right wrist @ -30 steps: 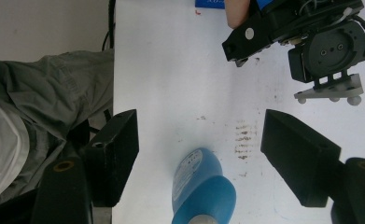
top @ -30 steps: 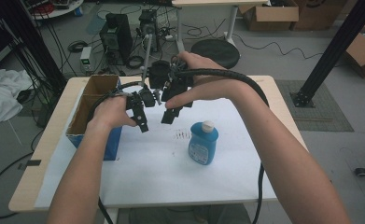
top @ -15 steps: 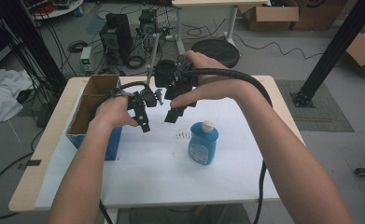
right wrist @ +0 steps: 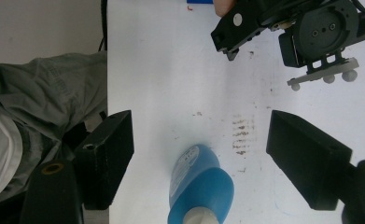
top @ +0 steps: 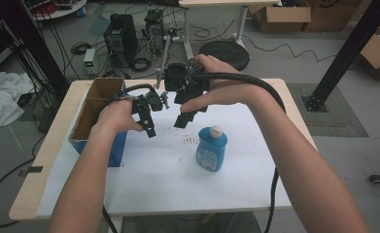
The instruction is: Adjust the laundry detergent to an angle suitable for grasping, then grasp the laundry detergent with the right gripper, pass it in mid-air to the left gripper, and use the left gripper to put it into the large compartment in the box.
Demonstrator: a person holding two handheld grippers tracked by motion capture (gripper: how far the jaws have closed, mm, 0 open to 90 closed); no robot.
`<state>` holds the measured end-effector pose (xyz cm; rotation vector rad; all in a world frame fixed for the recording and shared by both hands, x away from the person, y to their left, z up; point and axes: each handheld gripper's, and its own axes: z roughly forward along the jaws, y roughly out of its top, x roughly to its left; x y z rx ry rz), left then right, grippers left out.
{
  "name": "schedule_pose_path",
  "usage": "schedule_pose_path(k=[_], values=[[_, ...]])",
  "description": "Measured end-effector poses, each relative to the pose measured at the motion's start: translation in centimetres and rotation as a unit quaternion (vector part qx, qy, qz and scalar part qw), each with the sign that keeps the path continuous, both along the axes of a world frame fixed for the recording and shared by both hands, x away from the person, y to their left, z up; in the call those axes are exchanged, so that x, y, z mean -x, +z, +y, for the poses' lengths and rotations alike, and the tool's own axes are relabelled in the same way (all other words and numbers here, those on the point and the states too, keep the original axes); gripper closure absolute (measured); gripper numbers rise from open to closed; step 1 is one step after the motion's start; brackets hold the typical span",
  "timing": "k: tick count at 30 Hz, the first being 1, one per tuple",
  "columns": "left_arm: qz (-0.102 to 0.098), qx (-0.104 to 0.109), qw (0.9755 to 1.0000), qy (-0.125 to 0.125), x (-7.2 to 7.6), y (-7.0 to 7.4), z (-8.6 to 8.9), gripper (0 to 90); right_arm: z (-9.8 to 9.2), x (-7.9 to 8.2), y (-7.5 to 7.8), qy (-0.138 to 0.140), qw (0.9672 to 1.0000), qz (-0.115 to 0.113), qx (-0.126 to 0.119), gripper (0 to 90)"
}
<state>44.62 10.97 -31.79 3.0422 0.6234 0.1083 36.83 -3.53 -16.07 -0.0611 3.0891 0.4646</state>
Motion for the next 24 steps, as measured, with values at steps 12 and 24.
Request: schedule_pose_path(k=[12, 24], values=[[-0.004, 0.001, 1.0000, 0.000, 0.1, 0.1, -0.1, 15.3, -0.8, 0.1, 0.0, -0.008, 0.9999, -0.004, -0.009, 22.9], [-0.011, 0.000, 0.9999, -0.002, 0.3, 0.4, -0.2, 15.4, -3.0, 0.5, 0.5, -0.023, 0.9984, -0.010, -0.050, 20.8]])
